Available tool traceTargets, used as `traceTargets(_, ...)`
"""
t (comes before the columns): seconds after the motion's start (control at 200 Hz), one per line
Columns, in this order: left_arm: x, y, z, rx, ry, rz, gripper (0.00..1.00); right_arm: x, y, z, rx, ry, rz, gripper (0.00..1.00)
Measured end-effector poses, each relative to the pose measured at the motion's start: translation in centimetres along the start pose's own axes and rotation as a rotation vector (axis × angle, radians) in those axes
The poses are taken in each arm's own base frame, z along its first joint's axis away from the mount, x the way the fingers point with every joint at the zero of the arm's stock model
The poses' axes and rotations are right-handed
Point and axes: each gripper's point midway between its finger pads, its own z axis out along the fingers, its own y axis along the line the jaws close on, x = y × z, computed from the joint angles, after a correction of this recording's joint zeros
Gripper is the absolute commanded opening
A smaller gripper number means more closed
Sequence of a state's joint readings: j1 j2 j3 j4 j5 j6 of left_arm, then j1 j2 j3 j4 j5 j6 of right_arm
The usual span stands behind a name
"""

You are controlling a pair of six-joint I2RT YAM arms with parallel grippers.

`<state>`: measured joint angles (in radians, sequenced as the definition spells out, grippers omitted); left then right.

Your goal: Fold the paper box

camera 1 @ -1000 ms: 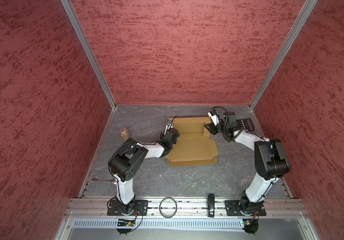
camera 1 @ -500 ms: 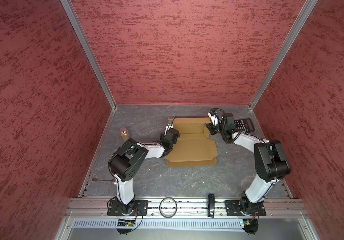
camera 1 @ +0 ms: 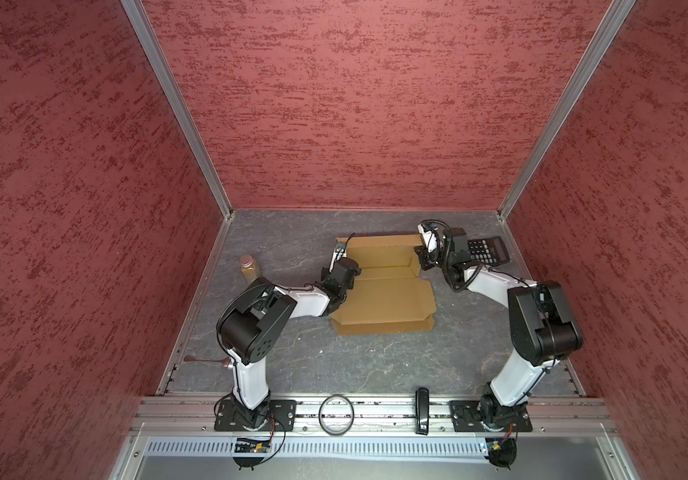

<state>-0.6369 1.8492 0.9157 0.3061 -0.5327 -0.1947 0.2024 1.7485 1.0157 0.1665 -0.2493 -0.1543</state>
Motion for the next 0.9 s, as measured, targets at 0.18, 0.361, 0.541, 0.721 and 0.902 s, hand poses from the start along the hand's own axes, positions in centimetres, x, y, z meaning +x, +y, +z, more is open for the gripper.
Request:
traceTargets(0.18, -0.02, -0.14, -0.14, 0.003, -0.001, 0.002, 0.10, 0.02, -0.26, 0.00, 0.015, 0.001, 0.001, 0.14)
traceTargets(0.361, 0.01, -0.13, -0.14, 0.003, 0.001, -0.001, 0.10, 0.01, 0.09, 0.03, 0.002, 0.001, 0.013, 0.28)
traceTargets(0.541, 0.03, -0.11, -0.14, 0.002, 0.001, -0.008, 0.10, -0.02, 0.50, 0.10, -0.005, 0.002, 0.027, 0.30)
traceTargets(0.721, 0.04, 0.03, -0.25, -0.003, 0.005, -0.006, 0.10, 0.02, 0.56, 0.14, 0.001, 0.004, 0.036, 0.27)
traceTargets(0.902, 0.06, 0.05, -0.28, -0.004, 0.007, -0.011, 0.10, 0.02, 0.74, 0.23, 0.012, 0.006, 0.052, 0.33)
